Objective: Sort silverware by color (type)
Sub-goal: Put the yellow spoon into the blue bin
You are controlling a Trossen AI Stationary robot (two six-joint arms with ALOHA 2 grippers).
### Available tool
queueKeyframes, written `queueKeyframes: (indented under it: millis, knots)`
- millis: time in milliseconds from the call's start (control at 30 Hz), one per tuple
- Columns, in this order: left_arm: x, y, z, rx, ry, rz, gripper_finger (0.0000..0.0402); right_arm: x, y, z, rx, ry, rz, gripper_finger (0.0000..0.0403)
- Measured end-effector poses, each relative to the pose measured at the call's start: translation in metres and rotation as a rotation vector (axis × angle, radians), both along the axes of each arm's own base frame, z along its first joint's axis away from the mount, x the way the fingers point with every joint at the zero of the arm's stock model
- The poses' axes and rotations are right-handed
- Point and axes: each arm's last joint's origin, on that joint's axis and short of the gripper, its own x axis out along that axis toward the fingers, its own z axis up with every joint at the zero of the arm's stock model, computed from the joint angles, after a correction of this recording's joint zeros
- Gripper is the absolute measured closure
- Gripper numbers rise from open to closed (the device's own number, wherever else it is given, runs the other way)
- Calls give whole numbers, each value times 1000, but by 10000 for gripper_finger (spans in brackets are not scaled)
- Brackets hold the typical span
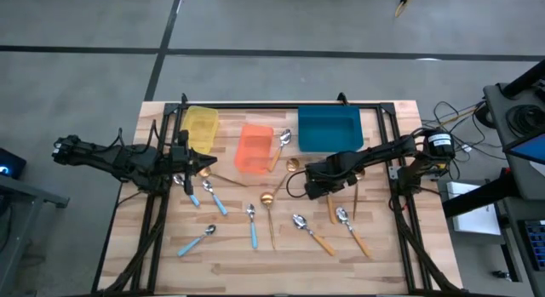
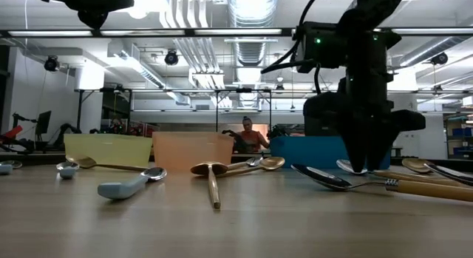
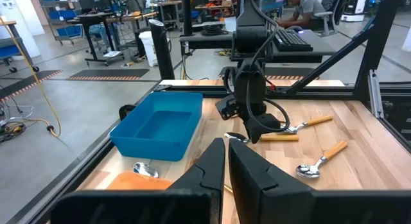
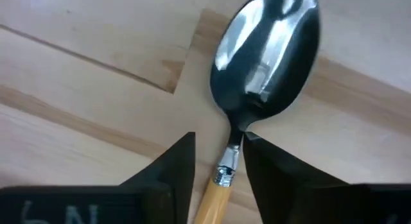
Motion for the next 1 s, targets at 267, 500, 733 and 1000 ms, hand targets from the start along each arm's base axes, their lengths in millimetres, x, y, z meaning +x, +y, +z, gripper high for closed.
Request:
queueKeyframes:
  millis: [267,500,733,1000]
  knots:
    - [0,0,0,0,0,0,397,-2,0,-3,-13,7,-28,304]
    - [0,0,0,0,0,1,397,-7,0,-12,-12,-11,-43,305]
    - [0,0,0,0,0,1,397,-7,0,-13,-12,-11,-42,305]
    - [0,0,0,0,0,1,397,-8,-1,-14,-20,-9,-16,353]
